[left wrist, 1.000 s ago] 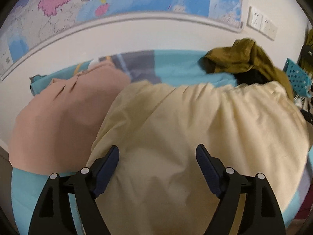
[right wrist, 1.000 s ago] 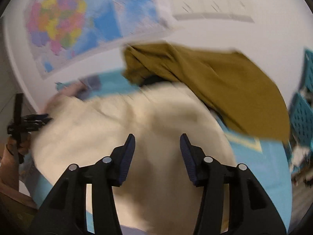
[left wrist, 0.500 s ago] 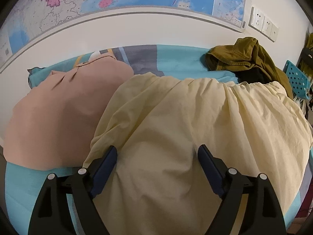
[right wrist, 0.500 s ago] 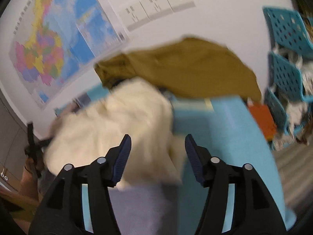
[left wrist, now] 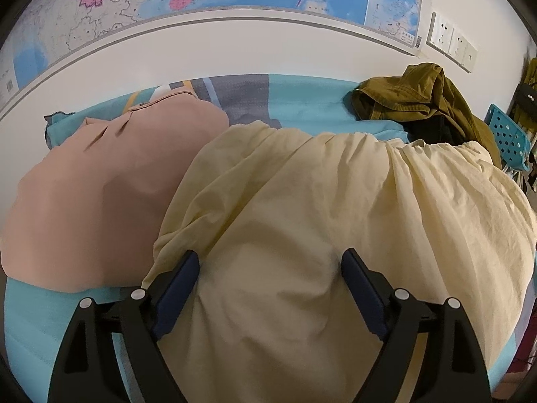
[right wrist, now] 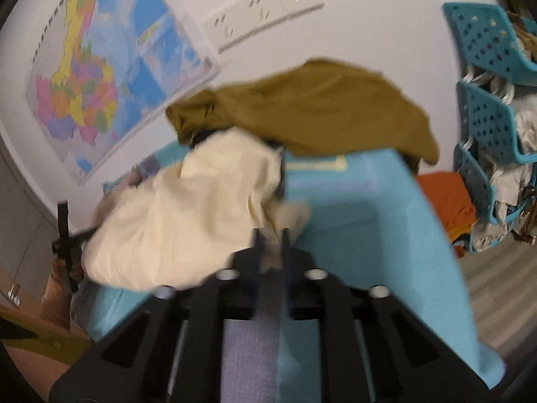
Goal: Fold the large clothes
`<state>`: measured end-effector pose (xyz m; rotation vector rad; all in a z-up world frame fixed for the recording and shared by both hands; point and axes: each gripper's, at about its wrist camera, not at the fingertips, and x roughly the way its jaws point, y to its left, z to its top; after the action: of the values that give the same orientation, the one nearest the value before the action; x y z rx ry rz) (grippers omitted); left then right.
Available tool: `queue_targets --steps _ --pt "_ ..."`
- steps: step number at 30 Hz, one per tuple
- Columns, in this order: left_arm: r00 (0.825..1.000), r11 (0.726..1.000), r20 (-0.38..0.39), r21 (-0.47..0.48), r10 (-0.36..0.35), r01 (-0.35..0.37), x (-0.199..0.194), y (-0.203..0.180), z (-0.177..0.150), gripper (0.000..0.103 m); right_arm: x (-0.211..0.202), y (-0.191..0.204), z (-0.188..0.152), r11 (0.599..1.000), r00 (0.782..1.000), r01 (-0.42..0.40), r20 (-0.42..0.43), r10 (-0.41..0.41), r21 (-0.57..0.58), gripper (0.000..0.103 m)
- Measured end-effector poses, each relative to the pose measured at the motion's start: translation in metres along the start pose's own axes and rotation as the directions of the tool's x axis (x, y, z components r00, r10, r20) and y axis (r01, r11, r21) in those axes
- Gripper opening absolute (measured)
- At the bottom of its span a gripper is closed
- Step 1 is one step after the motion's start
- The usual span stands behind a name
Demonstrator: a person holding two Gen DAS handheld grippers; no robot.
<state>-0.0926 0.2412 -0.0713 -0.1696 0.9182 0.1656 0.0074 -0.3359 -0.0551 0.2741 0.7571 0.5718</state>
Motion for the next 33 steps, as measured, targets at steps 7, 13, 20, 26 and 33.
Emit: queue_targets --steps 7,13,20,26,33 --pt "1.0 1.0 0.005 0.003 0.013 -0.013 -0.001 -0.003 -0.002 0.085 0.018 0.008 -0.013 0.999 0.997 -0.024 -0.07 0.027 0.036 0.024" --pt "0.997 0.997 0.017 0.015 0.079 -0.079 -0.011 -0.011 -0.005 0.085 0.009 0.023 -0.004 0.998 0.999 -0.025 0.028 0.023 0.064 0.031" --pt "0.995 0.999 0.097 0.027 0.018 -0.021 -0.051 -0.032 -0.018 0.088 0.031 0.115 0.004 0.978 0.997 -0.079 -0.015 0.077 -0.191 0.048" --pt "0.996 0.994 0.062 0.078 0.07 -0.075 -0.034 -0.048 -0.03 0.09 0.1 0.135 -0.009 0.965 0.989 -0.028 -0.147 -0.011 -0.26 0.044" --pt "0.989 0.987 0.069 0.085 0.127 -0.133 -0.034 -0.056 -0.036 0.091 0.108 0.135 -0.004 0.977 0.987 -0.022 -0.163 -0.013 -0.211 0.048"
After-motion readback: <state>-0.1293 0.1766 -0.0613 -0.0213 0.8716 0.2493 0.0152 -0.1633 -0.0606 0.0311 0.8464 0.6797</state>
